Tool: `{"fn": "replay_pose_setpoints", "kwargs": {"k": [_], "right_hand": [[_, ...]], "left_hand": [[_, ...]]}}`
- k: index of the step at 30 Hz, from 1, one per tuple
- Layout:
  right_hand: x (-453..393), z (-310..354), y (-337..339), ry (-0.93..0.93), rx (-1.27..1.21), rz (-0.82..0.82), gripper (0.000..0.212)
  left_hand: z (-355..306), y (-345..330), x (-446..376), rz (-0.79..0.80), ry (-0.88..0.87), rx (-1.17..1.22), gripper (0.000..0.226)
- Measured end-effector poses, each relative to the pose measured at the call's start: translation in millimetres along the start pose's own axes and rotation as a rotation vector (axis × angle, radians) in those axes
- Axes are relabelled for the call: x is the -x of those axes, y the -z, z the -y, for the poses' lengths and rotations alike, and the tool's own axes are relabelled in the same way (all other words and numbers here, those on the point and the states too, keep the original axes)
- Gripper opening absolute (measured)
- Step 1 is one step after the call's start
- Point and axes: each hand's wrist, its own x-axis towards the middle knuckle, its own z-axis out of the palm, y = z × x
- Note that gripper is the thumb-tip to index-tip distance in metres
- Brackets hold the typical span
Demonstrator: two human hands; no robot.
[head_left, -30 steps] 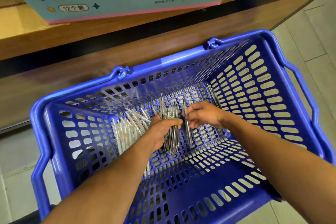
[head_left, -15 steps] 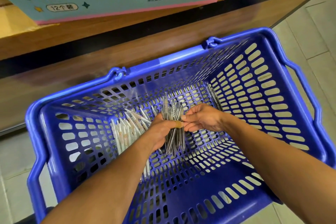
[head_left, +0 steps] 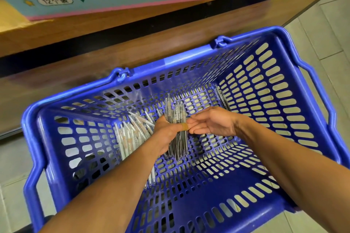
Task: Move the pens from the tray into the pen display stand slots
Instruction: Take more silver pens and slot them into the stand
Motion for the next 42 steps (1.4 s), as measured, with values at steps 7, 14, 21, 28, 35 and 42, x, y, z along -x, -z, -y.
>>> {"fn": "replay_pose_setpoints", "kwargs": {"k": [7,14,21,28,35,42], "right_hand": [[-6,-1,15,-0.002,0.385,-0.331,0.023],[-8,-7,25,-0.049,1.238,-1.123,0.030],[-26,-9,29,-0.060,1.109,-1.128,0.025],[-24,-12,38,-0.041,1.007,-1.038,0.012],[-22,-16,43,-0.057,0.996,-0.930,0.007],[3,-1,19,0.164,0.559,-0.481,0.021]], "left_hand": [[-7,-4,9,0.050,0.051,-0.039,0.104],[-10,7,16,0.268,0.142,0.212,0.063],[-11,6,16,0.396,0.132,0.196,0.055],[-18,3,20,0.442,0.124,0.237,0.079],[-22,0,25,0.454,0.103,0.279,0.096],[-19,-2,25,0.403,0.110,0.307,0.110]]}}
